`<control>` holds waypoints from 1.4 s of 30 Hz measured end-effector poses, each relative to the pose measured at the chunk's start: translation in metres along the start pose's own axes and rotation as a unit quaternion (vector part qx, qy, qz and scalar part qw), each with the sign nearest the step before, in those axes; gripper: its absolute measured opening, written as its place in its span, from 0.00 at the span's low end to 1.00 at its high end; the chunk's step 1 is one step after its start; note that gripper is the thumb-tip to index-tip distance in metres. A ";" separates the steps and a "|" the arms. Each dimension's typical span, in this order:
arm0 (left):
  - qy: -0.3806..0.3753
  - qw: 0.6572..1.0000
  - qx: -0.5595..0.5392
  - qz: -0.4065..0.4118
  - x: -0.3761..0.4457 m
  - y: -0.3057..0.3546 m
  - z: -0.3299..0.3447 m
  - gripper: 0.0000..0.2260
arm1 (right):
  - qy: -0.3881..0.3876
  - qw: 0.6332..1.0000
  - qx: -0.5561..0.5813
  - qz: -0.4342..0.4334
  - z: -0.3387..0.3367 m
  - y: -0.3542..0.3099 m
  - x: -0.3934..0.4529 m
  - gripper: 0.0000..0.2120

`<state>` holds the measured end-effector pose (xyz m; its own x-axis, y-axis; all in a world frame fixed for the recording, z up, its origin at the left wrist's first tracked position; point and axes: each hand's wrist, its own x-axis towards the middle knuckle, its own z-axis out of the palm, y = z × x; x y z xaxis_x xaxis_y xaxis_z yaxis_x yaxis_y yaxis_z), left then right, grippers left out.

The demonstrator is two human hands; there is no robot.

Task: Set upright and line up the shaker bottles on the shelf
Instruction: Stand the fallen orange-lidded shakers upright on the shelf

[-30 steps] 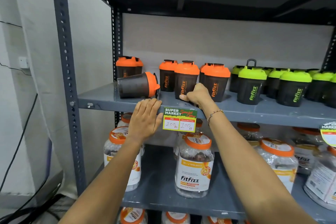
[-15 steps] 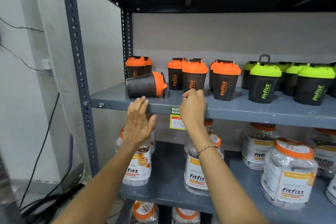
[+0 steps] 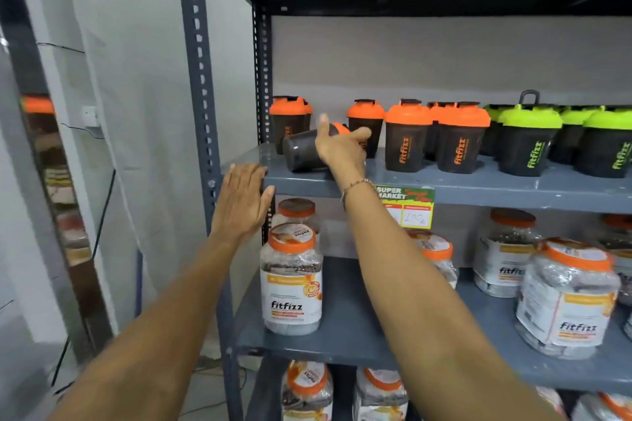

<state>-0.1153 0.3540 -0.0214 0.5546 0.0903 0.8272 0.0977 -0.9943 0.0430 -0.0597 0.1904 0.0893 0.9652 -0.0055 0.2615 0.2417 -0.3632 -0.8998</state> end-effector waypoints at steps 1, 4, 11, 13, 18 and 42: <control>-0.002 1.000 0.001 0.003 0.000 -0.001 -0.001 0.22 | -0.004 1.000 -0.024 -0.002 0.002 -0.005 0.002 0.43; 0.002 1.000 -0.006 0.015 0.001 -0.005 -0.001 0.22 | -0.028 0.996 -0.081 -0.003 0.009 -0.020 0.008 0.48; 0.033 0.999 -0.032 0.016 -0.002 -0.008 0.006 0.21 | -0.055 0.995 -0.065 0.049 0.027 -0.038 0.015 0.42; 0.035 0.999 -0.035 0.015 -0.003 -0.007 0.007 0.21 | -0.058 0.997 -0.027 0.050 0.031 -0.038 0.016 0.43; 0.051 0.998 -0.045 0.011 -0.002 -0.006 0.009 0.18 | -0.084 0.993 -0.006 0.079 0.017 -0.039 0.020 0.43; 0.102 0.993 -0.052 0.005 -0.002 -0.005 0.020 0.17 | -0.097 0.993 -0.011 0.060 -0.032 0.000 0.028 0.36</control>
<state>-0.1002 0.3604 -0.0345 0.3743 0.0766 0.9241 0.0009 -0.9966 0.0822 -0.0356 0.1602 0.1077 0.9884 0.1299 0.0789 0.1241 -0.3904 -0.9123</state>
